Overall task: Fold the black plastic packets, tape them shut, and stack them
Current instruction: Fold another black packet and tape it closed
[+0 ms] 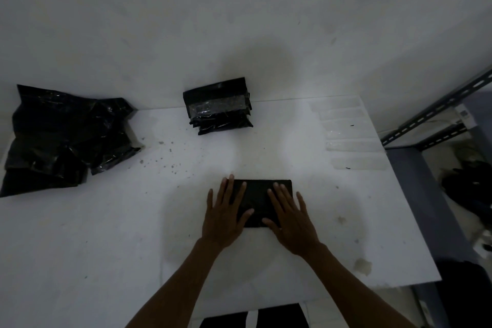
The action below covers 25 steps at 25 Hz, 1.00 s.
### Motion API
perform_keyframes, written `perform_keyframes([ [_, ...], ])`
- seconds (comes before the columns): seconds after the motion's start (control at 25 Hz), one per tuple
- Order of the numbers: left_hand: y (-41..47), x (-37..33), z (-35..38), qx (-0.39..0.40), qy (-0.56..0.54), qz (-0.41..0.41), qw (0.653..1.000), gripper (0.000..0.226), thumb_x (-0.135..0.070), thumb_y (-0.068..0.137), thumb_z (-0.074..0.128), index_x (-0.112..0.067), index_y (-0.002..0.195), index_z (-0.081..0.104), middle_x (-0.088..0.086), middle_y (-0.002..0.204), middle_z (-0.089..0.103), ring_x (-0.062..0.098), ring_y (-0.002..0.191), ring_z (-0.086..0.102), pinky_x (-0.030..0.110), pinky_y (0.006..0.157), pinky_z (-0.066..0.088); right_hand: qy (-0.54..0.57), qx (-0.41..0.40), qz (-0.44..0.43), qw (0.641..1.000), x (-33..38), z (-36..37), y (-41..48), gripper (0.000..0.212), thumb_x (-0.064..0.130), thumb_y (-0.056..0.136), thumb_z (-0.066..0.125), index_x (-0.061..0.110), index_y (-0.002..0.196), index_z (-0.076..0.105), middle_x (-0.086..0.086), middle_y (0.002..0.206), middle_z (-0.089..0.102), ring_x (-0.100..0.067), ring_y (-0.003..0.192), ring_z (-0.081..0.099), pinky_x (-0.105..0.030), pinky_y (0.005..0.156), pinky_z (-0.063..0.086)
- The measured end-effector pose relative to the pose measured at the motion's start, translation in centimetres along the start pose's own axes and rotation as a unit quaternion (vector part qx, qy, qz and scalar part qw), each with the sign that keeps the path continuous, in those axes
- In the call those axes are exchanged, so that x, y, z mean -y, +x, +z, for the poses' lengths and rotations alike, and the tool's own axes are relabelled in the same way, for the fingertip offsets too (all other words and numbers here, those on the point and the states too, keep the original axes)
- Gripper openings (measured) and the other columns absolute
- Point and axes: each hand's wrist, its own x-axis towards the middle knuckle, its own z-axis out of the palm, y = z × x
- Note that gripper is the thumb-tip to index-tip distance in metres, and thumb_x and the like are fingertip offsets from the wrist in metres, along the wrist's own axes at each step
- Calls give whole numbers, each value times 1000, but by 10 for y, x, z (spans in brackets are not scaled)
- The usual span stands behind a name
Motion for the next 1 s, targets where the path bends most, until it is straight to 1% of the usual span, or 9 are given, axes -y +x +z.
perform_keyframes([
  [0.12, -2, -3, 0, 4, 2, -6, 1000, 75, -69, 97, 24, -28, 157, 5, 8, 165, -8, 25, 151, -9, 58, 118, 14, -7, 26, 18, 999, 3, 5, 0, 73, 63, 101, 18, 16, 156, 19, -6, 164, 8, -24, 151, 13, -52, 118, 10],
  [0.2, -7, -5, -2, -14, -21, -20, 999, 78, -69, 96, 30, -27, 158, 5, 10, 165, -7, 26, 151, -8, 54, 120, 10, 4, 23, 41, 999, 0, 5, -1, 76, 66, 99, 20, 16, 157, 16, -7, 164, 7, -24, 152, 10, -52, 118, 7],
  [0.28, -14, -6, -2, -30, -35, -18, 999, 81, -68, 95, 35, -25, 158, 8, 10, 165, -3, 25, 152, -5, 51, 121, 9, -2, 15, 24, 1000, -1, -1, -1, 79, 66, 98, 27, 17, 158, 12, -8, 165, 5, -23, 152, 5, -52, 119, 6],
  [0.44, -21, -8, 7, -9, -15, -7, 1000, 75, -64, 97, 34, -26, 157, 11, 8, 165, -1, 23, 152, -1, 54, 118, 17, -15, 34, -26, 999, 5, -7, 6, 72, 59, 100, 28, 18, 157, 13, -8, 165, 5, -22, 152, 4, -55, 118, 16],
  [0.56, -21, -5, 9, 15, -9, -23, 1000, 72, -64, 99, 27, -29, 157, 4, 5, 165, -6, 22, 152, -4, 54, 119, 17, -19, 53, -6, 998, -1, -3, 6, 69, 59, 102, 19, 18, 157, 17, -6, 164, 8, -22, 152, 9, -58, 117, 23],
  [0.68, -19, -2, 5, 11, -12, -16, 1000, 71, -64, 99, 25, -31, 157, -1, 4, 165, -10, 21, 151, -9, 53, 120, 13, -13, 45, 19, 999, -8, -2, 4, 72, 63, 101, 14, 18, 157, 14, -4, 164, 6, -22, 152, 9, -55, 119, 14],
  [0.76, -17, -1, 3, 9, -25, -9, 1000, 72, -64, 99, 27, -32, 157, -1, 4, 164, -12, 21, 151, -11, 52, 121, 10, -11, 29, 3, 1000, -4, -5, 6, 72, 61, 101, 21, 18, 157, 14, -5, 164, 6, -22, 152, 7, -52, 119, 8],
  [0.88, -16, 1, 5, 15, -18, 0, 1000, 73, -67, 98, 27, -34, 157, 0, 6, 164, -12, 22, 151, -10, 55, 119, 15, -23, 32, -37, 999, 4, -2, 9, 69, 56, 100, 28, 17, 156, 21, -8, 164, 10, -24, 151, 13, -56, 116, 15],
  [1.0, -4, -2, 2, 12, -43, -18, 999, 74, -70, 96, 24, -34, 156, 0, 7, 164, -11, 24, 151, -10, 57, 118, 16, 0, 16, 11, 1000, 5, 0, 15, 69, 57, 99, 26, 20, 156, 18, -8, 163, 11, -27, 150, 18, -57, 117, 18],
])
